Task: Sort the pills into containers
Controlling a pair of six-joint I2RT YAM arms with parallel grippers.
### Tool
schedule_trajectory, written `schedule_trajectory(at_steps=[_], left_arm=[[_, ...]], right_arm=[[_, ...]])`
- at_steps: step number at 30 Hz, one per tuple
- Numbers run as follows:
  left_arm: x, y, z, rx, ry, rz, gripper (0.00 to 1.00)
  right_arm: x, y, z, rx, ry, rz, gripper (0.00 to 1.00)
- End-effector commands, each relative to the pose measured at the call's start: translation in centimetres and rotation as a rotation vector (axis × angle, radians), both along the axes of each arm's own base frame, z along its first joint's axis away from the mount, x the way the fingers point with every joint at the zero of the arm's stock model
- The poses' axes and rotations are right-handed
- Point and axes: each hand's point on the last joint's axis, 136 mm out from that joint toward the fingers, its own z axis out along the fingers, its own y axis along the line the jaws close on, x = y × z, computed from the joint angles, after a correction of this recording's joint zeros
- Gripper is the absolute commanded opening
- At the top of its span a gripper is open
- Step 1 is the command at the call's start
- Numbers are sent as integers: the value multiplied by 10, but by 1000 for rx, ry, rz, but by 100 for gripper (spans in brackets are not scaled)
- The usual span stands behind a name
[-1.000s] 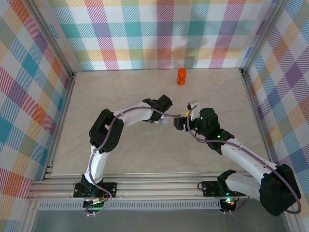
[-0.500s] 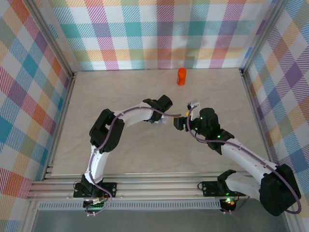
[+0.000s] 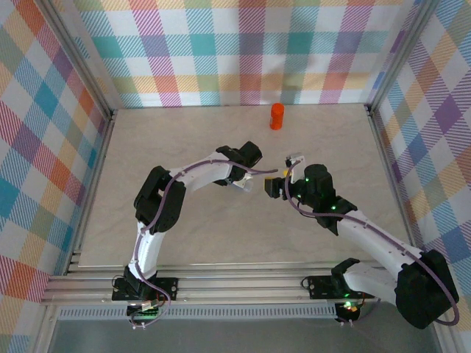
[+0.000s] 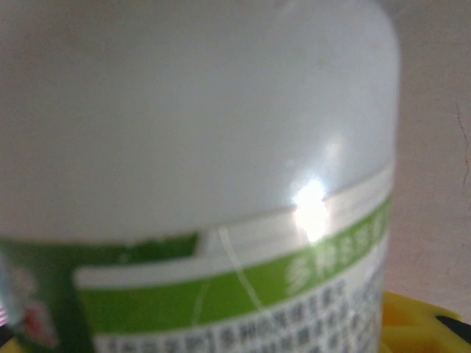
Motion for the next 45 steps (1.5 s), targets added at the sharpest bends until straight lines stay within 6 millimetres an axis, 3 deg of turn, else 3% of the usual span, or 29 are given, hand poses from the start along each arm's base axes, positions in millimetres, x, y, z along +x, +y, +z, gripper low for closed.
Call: schedule_trajectory(at_steps=[1,6,11,14,17,22,36,45], left_arm=[[0,8,23,-20,-23,15,0],[0,12,15,-8,-12,23,0],[-4,23,-13,64,50,21,0],[-9,40,-34,171,94,-2,0],[-8,47,-42,218,103,-12,0],[-1,36,-27,165,63,-6,0],[3,30,13,74,-14,5,0],[8,32,20,64,-44,15,0]], right_arm=[[1,2,3,26,-11,0,79],[2,1,3,28,-10,-1,79],[1,2,3,27,-11,0,79],[2,1,3,25,-10,-2,79],[1,1,3,24,-12,-2,79],[1,1,4,27,-11,-1,79],[2,2,2,28,-6,0,79],[3,3,-1,24,1,0,79]])
